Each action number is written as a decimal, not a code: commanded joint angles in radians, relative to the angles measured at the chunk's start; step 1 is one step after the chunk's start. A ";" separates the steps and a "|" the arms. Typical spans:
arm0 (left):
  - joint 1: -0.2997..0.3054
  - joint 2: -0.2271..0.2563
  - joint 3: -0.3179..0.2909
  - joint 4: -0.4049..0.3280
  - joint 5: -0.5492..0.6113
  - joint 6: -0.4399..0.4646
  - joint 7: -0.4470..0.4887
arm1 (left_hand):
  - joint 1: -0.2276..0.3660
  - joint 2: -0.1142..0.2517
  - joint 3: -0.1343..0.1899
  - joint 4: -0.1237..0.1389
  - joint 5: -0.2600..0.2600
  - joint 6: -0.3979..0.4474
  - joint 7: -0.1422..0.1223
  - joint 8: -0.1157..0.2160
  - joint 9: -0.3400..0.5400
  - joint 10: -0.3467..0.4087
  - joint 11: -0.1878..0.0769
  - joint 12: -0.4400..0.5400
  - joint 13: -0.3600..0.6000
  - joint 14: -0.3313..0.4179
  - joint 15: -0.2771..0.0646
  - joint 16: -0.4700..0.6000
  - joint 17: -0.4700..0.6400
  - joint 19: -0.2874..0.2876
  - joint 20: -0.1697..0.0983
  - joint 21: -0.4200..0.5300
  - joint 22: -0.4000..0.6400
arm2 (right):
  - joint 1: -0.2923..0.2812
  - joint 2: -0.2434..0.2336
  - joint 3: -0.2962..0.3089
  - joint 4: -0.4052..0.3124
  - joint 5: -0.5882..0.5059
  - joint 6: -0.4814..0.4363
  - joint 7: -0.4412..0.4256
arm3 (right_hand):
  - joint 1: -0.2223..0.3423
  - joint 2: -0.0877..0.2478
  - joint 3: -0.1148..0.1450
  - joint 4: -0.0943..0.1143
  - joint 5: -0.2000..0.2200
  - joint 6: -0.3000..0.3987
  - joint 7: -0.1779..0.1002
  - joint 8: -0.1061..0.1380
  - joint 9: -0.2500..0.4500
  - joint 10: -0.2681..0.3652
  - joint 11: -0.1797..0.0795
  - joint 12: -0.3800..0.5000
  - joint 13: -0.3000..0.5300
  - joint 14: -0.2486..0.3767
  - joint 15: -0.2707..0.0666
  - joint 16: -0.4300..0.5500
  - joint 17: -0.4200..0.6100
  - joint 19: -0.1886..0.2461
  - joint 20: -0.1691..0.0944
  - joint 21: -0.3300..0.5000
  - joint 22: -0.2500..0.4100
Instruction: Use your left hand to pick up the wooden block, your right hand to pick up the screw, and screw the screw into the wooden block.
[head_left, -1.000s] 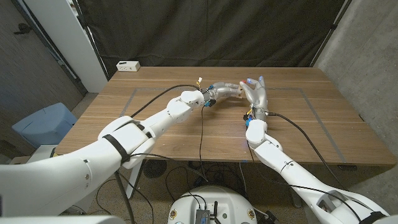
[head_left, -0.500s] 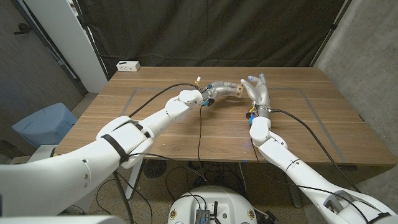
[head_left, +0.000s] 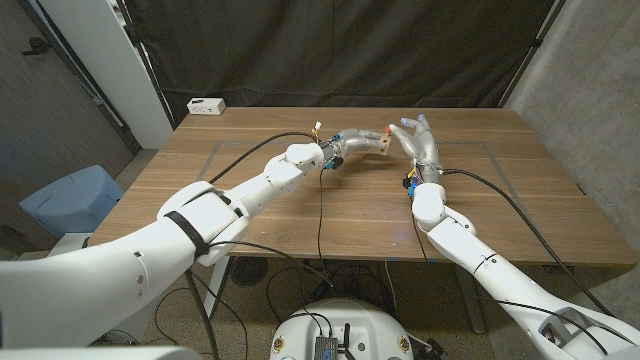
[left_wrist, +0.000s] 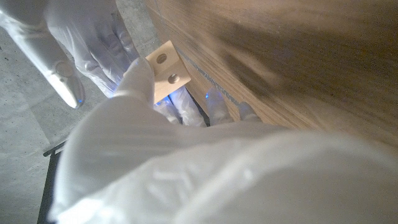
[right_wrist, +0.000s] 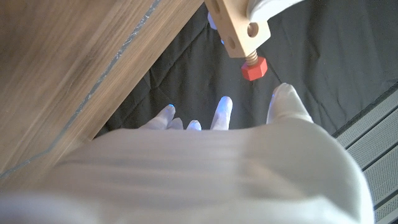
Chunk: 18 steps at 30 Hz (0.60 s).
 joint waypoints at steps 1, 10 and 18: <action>-0.010 0.000 0.004 0.026 0.012 -0.031 -0.006 | 0.002 0.008 0.004 0.006 0.005 0.008 0.000 0.007 0.004 -0.004 0.000 0.000 0.005 0.003 -0.026 0.001 0.003 -0.005 0.002 0.005 0.003 | -0.020 -0.096 0.026 -0.103 0.021 -0.065 0.113 | -0.012 -0.001 0.001 0.005 -0.004 -0.013 0.011 -0.011 0.001 0.001 0.008 0.003 0.006 -0.016 0.004 0.002 0.002 -0.006 0.004 0.000 0.005; -0.013 -0.002 0.003 0.035 0.015 -0.046 -0.009 | 0.001 0.008 0.004 0.006 0.005 0.008 -0.004 0.007 0.004 -0.008 0.000 -0.001 0.004 -0.001 -0.027 0.000 0.003 -0.006 0.001 0.006 0.003 | -0.015 -0.196 0.043 -0.186 0.028 -0.130 0.226 | -0.035 0.003 -0.003 0.010 -0.011 -0.055 0.035 -0.039 -0.004 -0.021 0.021 -0.002 0.006 -0.042 0.010 0.000 0.000 -0.029 0.005 -0.004 0.005; -0.015 -0.004 0.004 0.051 0.020 -0.076 -0.012 | 0.001 0.008 0.004 0.006 0.005 0.007 -0.007 0.006 0.003 -0.010 0.000 -0.002 0.004 -0.001 -0.027 0.001 0.003 -0.007 0.001 0.005 0.003 | -0.005 -0.271 0.052 -0.233 0.031 -0.163 0.315 | -0.032 0.008 0.002 0.006 -0.007 -0.071 0.050 -0.051 -0.006 -0.032 0.019 -0.003 0.007 -0.042 0.012 0.003 -0.003 -0.032 0.006 -0.002 0.005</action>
